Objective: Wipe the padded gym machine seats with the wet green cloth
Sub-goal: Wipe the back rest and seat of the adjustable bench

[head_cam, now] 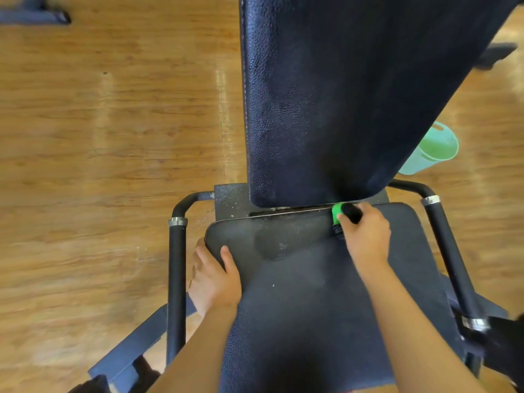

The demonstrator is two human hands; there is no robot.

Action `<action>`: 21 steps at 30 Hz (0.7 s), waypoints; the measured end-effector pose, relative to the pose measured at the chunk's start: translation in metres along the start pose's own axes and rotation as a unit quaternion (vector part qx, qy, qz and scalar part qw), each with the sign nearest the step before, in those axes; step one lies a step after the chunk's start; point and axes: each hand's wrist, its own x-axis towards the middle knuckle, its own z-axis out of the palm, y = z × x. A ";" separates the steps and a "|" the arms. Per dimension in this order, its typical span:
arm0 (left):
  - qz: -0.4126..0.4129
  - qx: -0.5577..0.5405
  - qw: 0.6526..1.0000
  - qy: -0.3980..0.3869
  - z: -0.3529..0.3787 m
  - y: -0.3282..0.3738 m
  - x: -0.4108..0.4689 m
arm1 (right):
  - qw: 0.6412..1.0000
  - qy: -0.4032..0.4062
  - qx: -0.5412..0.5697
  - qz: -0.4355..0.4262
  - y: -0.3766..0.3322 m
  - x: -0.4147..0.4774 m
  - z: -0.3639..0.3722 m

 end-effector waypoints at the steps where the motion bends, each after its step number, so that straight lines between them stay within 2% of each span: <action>1: -0.001 -0.002 1.000 0.000 0.000 0.000 0.000 | 1.000 -0.002 -0.001 0.001 -0.001 0.001 0.001; 4: 0.002 -0.007 1.000 -0.009 0.000 -0.003 0.001 | 0.998 -0.033 0.027 -0.043 -0.017 -0.023 0.015; 8: 0.012 -0.027 0.999 -0.023 -0.002 -0.003 0.000 | 0.985 -0.115 0.065 -0.112 -0.030 -0.094 0.037; 12: 0.044 -0.026 0.997 -0.058 -0.008 -0.008 -0.004 | 0.974 -0.158 0.056 -0.152 -0.021 -0.143 0.040; 16: 0.110 0.103 0.986 -0.067 -0.024 -0.009 -0.026 | 0.981 -0.170 -0.020 -0.090 -0.006 -0.141 0.016; 19: 0.179 0.139 0.969 -0.096 -0.034 -0.004 -0.051 | 0.986 -0.159 0.033 0.028 0.018 -0.134 -0.014; 21: 0.219 0.150 0.956 -0.123 -0.036 -0.001 -0.068 | 0.984 -0.155 0.056 0.067 0.040 -0.137 -0.036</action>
